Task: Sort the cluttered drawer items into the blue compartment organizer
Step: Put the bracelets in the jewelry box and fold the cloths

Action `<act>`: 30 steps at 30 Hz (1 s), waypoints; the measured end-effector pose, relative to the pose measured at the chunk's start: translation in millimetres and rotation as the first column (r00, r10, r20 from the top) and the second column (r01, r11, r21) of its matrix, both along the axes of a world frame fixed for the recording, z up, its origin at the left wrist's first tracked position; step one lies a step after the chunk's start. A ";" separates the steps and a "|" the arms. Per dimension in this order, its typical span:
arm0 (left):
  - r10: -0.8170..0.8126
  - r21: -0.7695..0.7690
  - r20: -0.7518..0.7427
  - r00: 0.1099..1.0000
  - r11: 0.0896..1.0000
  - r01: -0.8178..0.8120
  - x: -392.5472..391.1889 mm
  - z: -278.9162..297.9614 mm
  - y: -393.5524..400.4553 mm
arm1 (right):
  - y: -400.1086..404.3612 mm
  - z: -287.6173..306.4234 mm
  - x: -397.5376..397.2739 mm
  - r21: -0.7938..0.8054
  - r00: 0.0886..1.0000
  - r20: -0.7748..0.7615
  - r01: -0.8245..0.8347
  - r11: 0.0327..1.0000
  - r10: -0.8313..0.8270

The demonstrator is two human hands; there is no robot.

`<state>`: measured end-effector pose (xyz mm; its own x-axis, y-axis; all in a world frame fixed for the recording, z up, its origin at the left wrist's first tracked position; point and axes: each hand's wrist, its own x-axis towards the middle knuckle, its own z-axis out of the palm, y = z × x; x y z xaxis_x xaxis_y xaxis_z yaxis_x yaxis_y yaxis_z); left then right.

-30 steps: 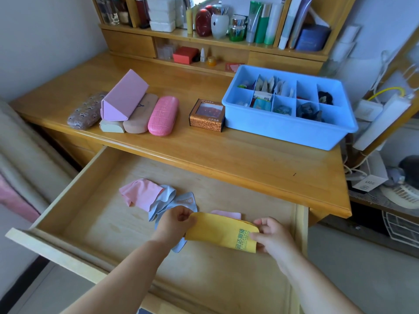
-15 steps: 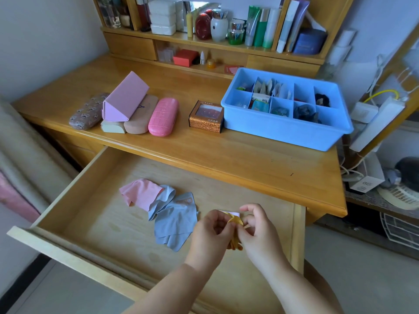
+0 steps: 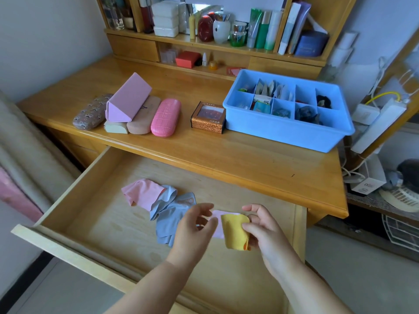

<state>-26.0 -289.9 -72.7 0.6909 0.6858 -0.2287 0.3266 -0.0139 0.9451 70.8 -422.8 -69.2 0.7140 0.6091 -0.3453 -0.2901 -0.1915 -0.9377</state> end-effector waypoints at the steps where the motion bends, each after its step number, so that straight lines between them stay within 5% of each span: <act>1: -0.014 -0.092 -0.059 0.998 0.996 0.009 0.6 0.0 4.2 | -0.2 1.0 2.1 0.023 0.999 -0.043 -0.011 1.000 0.012; 4: -0.204 -0.624 -0.032 0.978 0.769 0.140 0.6 -1.9 5.5 | -0.4 1.5 6.4 0.079 0.989 -0.126 -0.067 0.995 0.076; 6: -0.190 -0.713 0.077 0.979 0.676 0.188 -1.3 -3.6 4.3 | -0.8 -0.3 8.8 0.060 0.989 -0.138 -0.050 0.997 0.058; 10: -0.028 -0.531 0.072 0.997 0.845 0.062 -1.4 -11.4 5.3 | -0.7 -11.9 11.5 -0.021 0.981 -0.170 0.093 0.995 -0.095; 13: -0.126 -0.372 0.079 0.989 0.917 0.147 -1.8 -11.7 3.1 | -0.2 -20.9 7.7 -0.086 0.967 -0.176 0.171 0.982 -0.184; 17: -0.163 -0.286 0.033 0.986 0.944 0.165 -3.9 -13.5 -1.7 | -4.9 -22.9 4.7 -0.042 0.896 -0.432 0.094 0.995 -0.103; 21: -0.238 -0.219 -0.064 0.969 0.951 0.219 -8.5 -17.9 -1.8 | -12.9 -27.9 3.7 -0.123 0.883 -0.469 -0.101 0.987 0.032; 25: -0.278 -0.171 -0.137 0.951 0.952 0.254 -13.5 -22.1 -4.3 | -11.9 -34.7 2.9 -0.147 0.883 -0.449 0.076 0.986 -0.134; 30: -0.150 -0.045 -0.004 0.989 0.988 0.150 -11.3 -22.3 -17.0 | -1.1 -35.9 -6.8 -0.078 0.592 -0.724 0.440 0.895 -0.354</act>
<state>-37.2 -306.9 -95.0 0.7833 0.5637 -0.2621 0.3307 -0.0208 0.9435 64.0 -423.8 -105.1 0.4576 0.3861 -0.8010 -0.8891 0.1867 -0.4179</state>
